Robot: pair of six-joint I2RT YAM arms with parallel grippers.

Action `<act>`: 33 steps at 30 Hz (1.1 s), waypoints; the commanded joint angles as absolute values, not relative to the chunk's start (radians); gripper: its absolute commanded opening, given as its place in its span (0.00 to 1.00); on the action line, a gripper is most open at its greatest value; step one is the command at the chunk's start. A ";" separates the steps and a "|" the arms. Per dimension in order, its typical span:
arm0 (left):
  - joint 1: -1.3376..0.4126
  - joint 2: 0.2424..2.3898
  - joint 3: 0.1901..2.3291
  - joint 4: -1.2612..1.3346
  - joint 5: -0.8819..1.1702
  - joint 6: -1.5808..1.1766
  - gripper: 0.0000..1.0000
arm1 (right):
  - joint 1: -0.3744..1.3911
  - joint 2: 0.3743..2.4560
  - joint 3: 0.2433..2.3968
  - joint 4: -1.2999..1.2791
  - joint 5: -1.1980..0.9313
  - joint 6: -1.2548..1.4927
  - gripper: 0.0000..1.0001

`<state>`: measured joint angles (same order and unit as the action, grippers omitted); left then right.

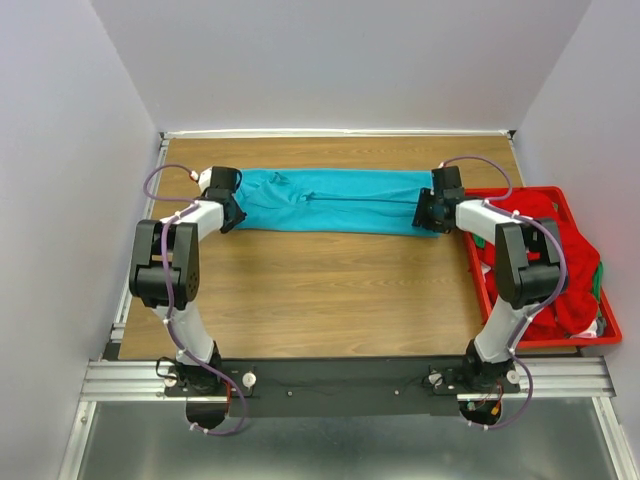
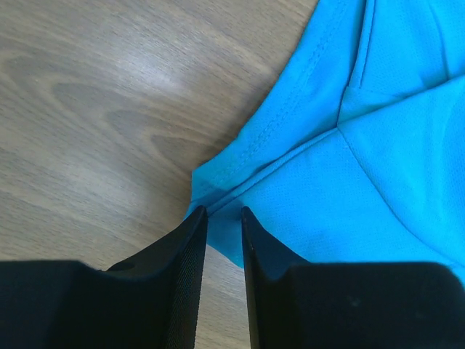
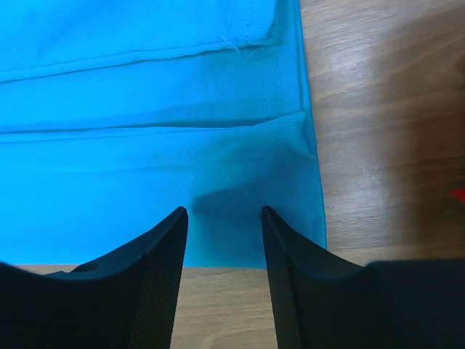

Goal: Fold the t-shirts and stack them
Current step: Fold the tshirt

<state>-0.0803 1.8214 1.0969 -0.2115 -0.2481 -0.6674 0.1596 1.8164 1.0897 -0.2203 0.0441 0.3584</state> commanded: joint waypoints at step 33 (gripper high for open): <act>-0.145 1.558 1.120 -0.324 -0.345 -0.604 0.53 | 0.379 1.534 1.023 -0.396 0.055 0.308 0.48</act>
